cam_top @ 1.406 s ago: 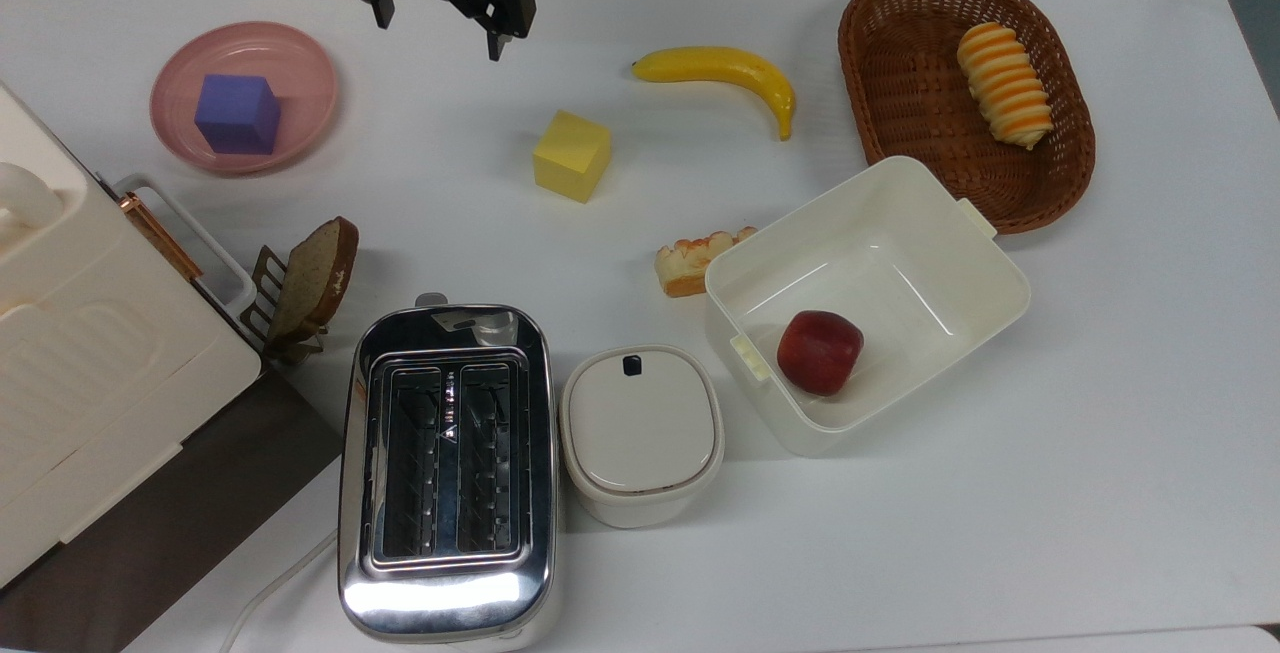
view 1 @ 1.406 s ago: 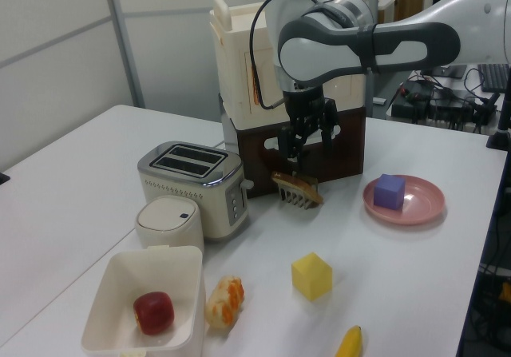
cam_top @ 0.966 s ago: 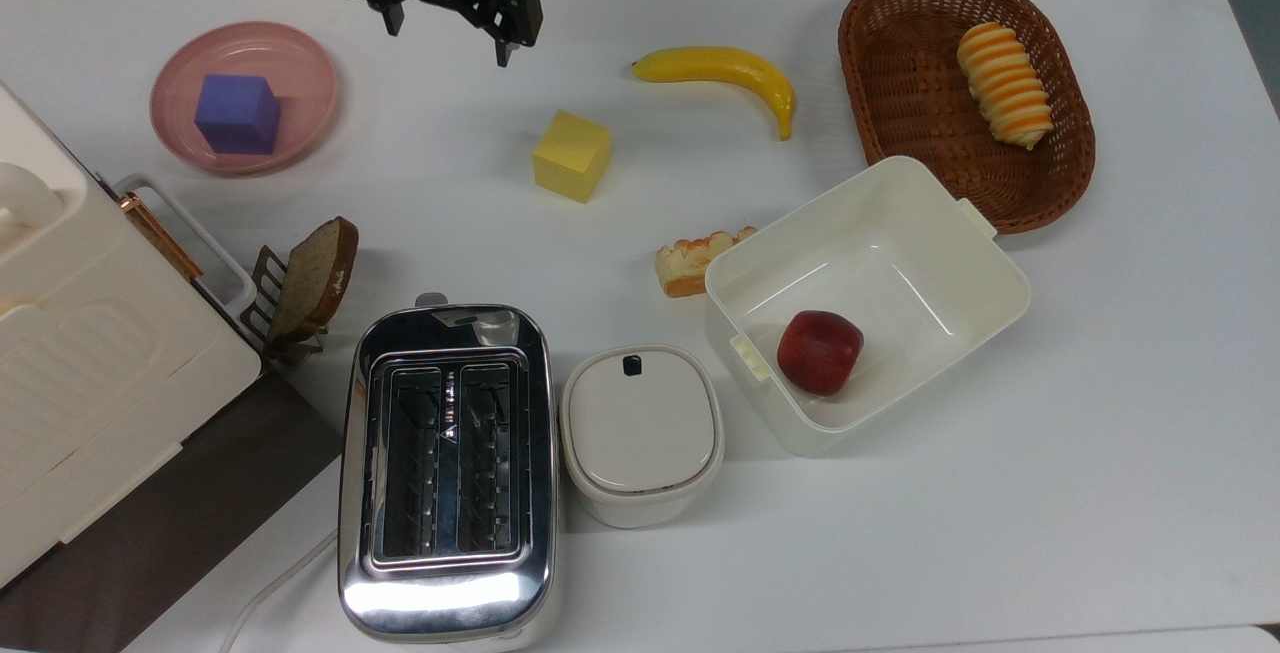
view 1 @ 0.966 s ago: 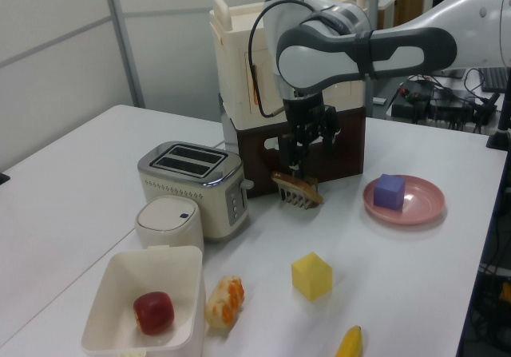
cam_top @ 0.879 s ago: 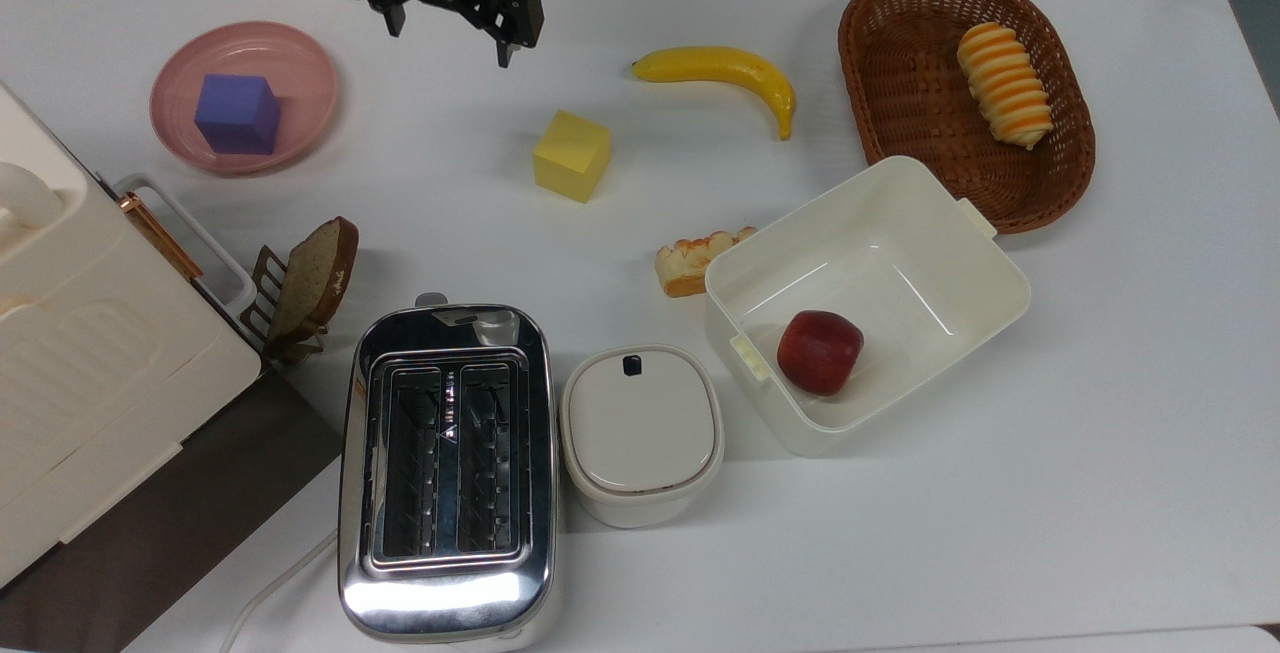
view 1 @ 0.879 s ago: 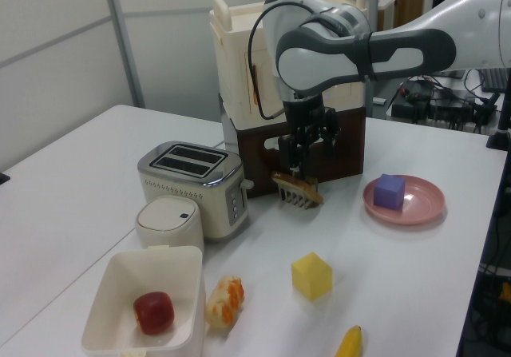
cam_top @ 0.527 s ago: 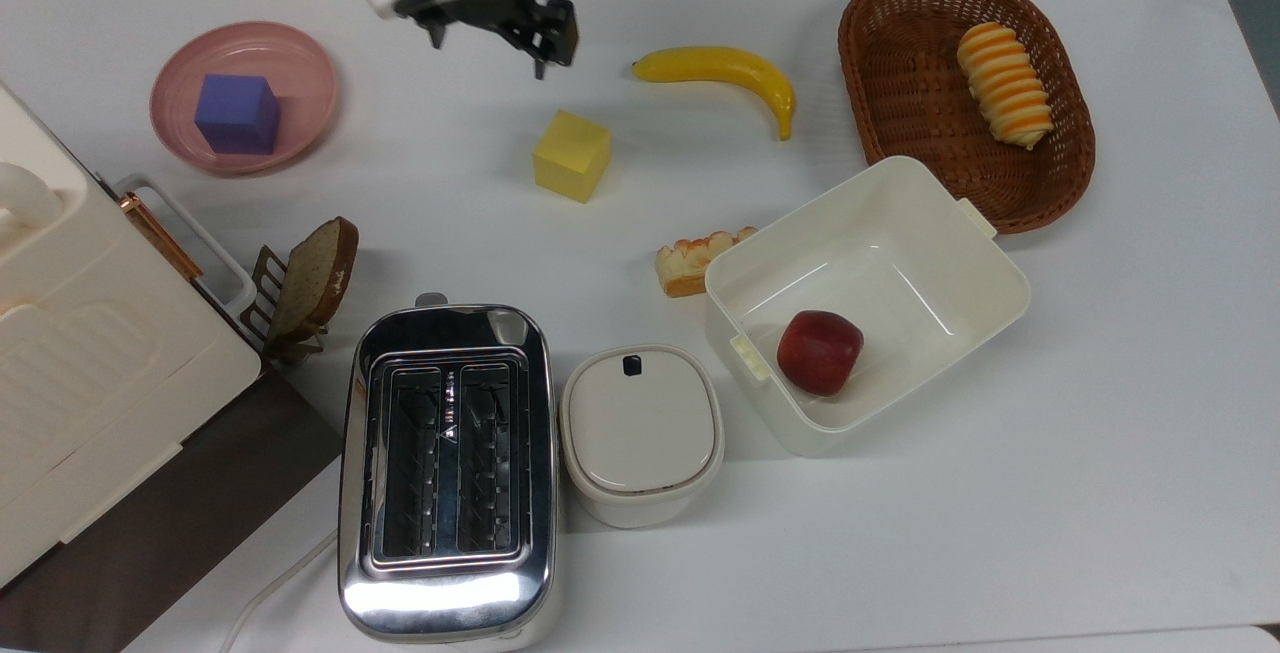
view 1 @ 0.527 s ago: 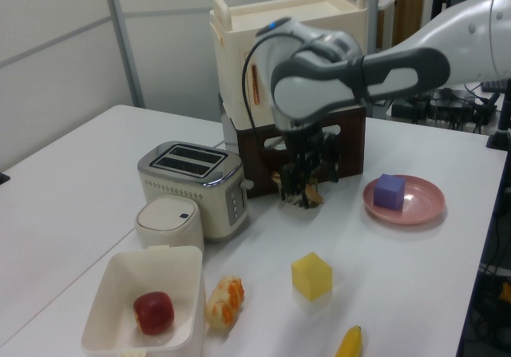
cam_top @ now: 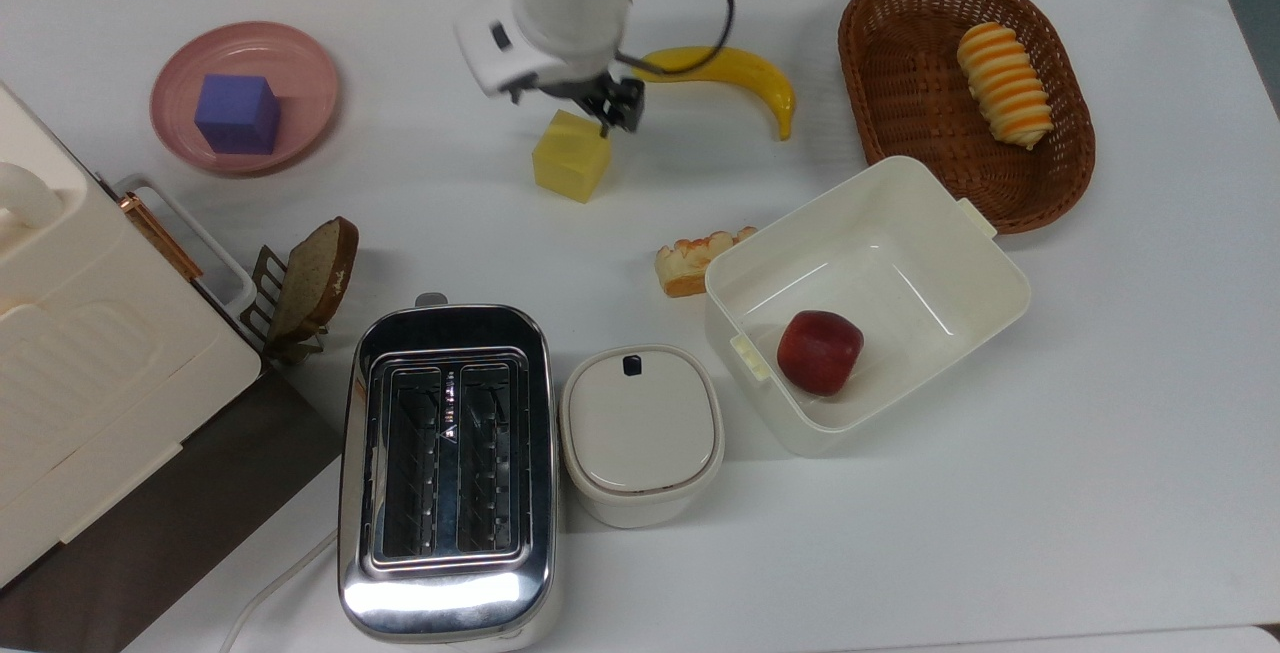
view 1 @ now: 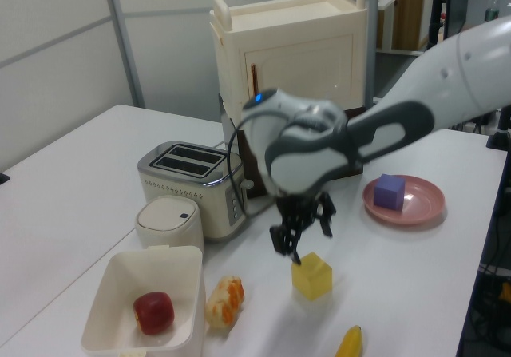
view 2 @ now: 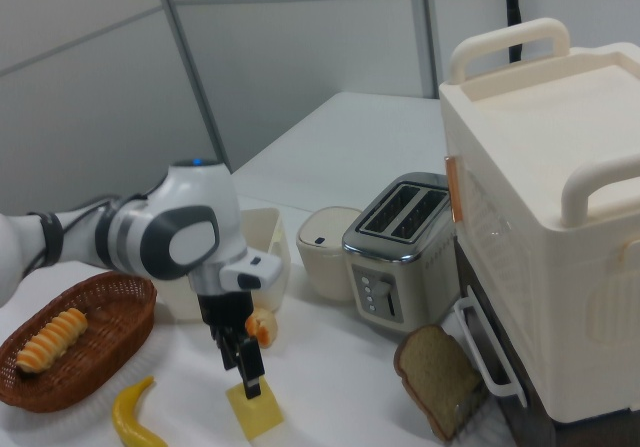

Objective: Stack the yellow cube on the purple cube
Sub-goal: 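Lower the gripper onto the yellow cube and close on it, then lift the yellow cube and carry it over the purple cube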

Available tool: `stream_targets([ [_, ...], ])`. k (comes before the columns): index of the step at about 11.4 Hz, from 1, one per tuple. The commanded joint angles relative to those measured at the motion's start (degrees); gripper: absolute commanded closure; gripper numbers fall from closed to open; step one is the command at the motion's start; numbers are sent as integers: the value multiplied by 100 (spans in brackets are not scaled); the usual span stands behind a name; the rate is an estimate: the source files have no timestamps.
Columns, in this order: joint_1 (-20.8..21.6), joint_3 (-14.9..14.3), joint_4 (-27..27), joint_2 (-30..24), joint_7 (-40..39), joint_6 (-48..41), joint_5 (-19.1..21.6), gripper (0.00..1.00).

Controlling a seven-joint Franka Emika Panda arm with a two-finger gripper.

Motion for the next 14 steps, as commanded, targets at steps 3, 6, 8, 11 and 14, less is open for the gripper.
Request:
stream_targets([
  [3,147,-23,-217,524,243,600,5,0],
  [6,42,-41,-350,516,-28,635,-30,29],
  [8,-81,-102,-297,219,-466,531,-13,70],
  [11,-407,-644,395,-258,-1580,-618,66,70],
  [14,-433,-2014,503,-144,-3074,-448,163,68],
])
